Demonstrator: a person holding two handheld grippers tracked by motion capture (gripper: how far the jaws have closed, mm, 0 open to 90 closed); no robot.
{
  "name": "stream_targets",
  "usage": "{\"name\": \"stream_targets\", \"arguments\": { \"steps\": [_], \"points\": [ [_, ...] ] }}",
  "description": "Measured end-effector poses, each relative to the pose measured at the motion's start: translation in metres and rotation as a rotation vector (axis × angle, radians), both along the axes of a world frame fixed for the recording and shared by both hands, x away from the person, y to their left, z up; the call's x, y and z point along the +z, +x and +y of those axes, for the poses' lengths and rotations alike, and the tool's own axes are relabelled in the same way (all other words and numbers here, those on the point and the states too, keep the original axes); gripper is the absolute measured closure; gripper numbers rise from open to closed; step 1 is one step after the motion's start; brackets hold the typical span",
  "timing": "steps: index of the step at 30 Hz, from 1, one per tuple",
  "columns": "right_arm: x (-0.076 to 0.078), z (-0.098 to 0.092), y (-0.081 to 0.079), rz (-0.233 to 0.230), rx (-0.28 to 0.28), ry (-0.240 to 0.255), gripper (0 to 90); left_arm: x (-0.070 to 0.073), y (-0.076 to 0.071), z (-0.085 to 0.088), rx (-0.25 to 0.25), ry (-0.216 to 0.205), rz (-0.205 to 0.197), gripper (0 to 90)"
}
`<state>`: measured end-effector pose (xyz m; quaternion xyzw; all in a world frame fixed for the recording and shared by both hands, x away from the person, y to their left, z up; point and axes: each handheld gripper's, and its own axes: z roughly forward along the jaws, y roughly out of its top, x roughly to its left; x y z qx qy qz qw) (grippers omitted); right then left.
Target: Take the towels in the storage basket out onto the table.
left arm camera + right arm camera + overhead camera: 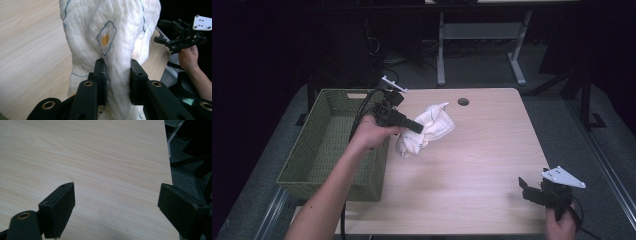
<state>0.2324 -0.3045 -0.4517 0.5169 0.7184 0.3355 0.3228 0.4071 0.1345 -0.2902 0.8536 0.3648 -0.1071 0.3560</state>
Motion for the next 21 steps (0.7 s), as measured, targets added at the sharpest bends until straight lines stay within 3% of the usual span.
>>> {"name": "stream_targets", "arguments": {
  "steps": [21],
  "points": [
    [0.002, -0.002, 0.0, -0.008, 0.0, 0.009, 13.9, -0.019, 0.006, -0.048, -0.054, 0.016, 0.035, 71.2]
  ]
}}
